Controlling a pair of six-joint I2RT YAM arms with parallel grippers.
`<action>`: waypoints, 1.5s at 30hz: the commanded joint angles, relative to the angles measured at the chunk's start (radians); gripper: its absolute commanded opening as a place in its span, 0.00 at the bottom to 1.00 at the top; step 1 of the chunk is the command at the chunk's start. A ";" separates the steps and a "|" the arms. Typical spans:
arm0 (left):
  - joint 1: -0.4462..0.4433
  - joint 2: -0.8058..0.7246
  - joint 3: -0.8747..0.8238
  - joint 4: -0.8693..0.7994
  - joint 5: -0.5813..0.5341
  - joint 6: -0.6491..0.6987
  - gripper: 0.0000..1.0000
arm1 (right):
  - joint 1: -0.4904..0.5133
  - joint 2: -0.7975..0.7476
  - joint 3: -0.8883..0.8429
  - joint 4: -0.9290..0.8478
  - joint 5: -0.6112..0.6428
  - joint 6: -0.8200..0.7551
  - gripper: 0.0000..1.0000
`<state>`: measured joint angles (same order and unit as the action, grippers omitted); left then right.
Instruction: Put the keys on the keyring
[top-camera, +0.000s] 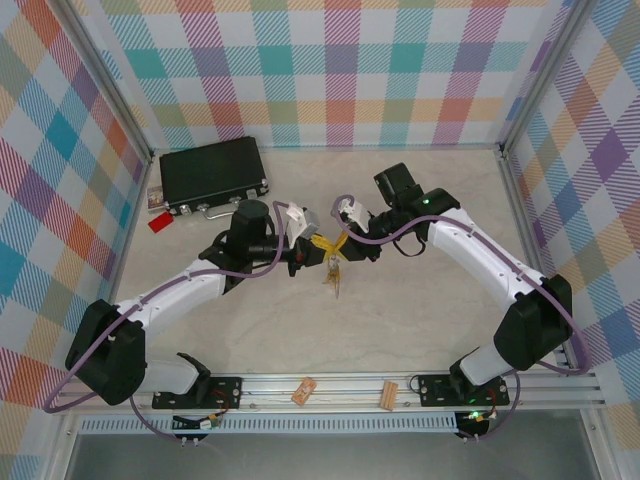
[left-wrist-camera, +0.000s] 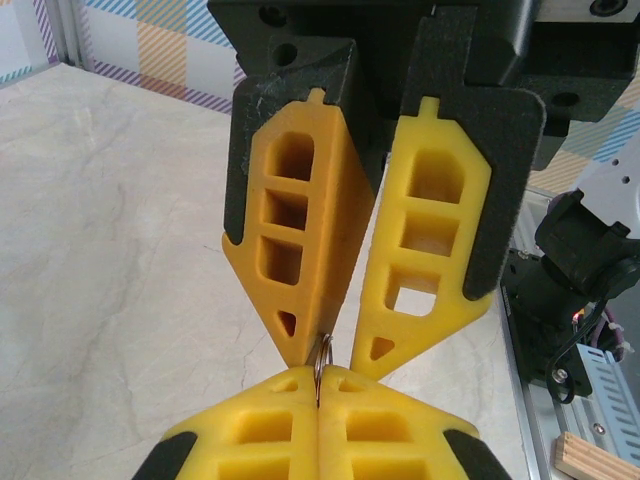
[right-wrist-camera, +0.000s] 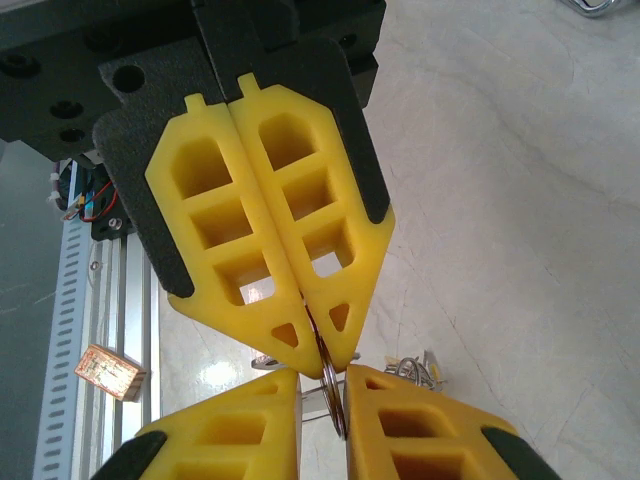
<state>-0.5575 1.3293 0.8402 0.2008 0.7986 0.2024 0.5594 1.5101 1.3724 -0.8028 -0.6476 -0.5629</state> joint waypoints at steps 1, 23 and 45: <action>0.008 -0.023 0.018 0.060 -0.029 -0.004 0.00 | 0.017 -0.010 -0.010 -0.024 -0.068 -0.026 0.16; 0.009 -0.046 0.005 0.082 0.016 -0.014 0.00 | 0.019 -0.004 -0.032 0.027 0.019 -0.003 0.21; 0.008 -0.020 0.016 0.079 0.031 -0.025 0.01 | 0.019 -0.075 -0.083 0.114 -0.006 0.007 0.00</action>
<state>-0.5552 1.3243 0.8394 0.2165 0.8104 0.1951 0.5694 1.4647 1.3014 -0.7193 -0.6132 -0.5583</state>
